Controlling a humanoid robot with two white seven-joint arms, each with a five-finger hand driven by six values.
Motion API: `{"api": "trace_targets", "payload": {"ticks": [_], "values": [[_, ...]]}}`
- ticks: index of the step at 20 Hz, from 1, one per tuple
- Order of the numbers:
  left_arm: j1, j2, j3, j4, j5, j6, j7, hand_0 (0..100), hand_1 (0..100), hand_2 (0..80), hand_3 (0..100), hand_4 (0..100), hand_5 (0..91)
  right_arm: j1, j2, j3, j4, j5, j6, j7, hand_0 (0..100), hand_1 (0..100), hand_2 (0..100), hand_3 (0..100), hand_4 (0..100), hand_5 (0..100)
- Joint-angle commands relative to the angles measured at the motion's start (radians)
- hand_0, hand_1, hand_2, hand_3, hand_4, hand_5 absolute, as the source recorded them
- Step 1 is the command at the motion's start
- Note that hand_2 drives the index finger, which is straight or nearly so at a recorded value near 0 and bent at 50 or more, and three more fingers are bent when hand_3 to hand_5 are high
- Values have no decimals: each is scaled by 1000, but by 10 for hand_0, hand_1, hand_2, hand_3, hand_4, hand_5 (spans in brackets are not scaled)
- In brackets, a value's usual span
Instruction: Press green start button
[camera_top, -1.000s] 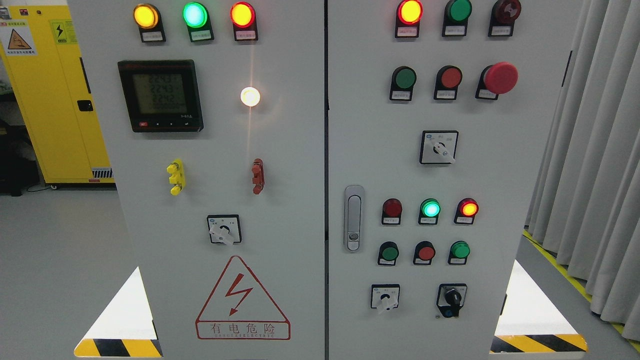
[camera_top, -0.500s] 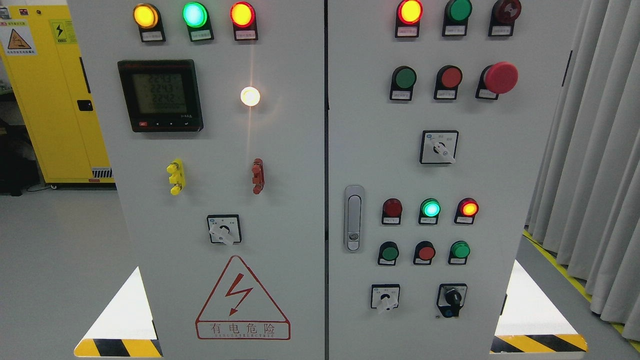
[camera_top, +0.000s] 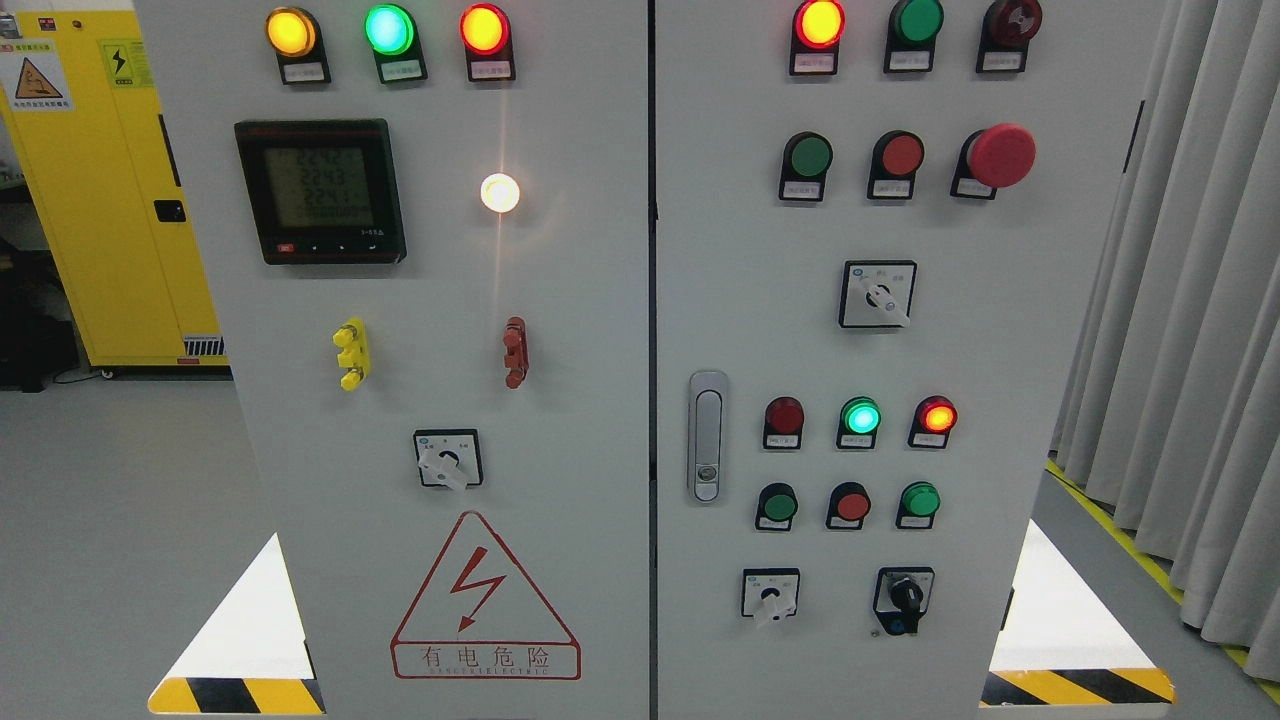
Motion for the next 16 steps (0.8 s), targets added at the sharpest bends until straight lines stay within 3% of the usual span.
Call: {"api": "trace_targets", "payload": {"ticks": [1,7,11,14,16], "values": [[-26,-32,-1,-28,-1,0,-1,120,556,0,0,0,0,-33,7,16,-321,130,-33,1,199,487,0,411,442,309],[-26,-32,-3,-28,-1,0,-1,120,556,0,0,0,0,-148,18,7,-376,216,-59,-9,223,505,0,530,516,385],[-26,-33,-3,-28,-1,0,-1,120,556,0,0,0,0,-246,18,-30,-395,297,-58,-9,233,519,0,601,578,472],[-26,-33,-3,-28,-3,0,-1,120,556,0,0,0,0,-268,18,-42,-425,313,-58,-12,241,525,0,627,614,509],[-26,-33,-3,-28,-1,0,-1,120,556,0,0,0,0,-270,18,-54,-454,345,-58,-36,244,527,0,632,623,518]]}}
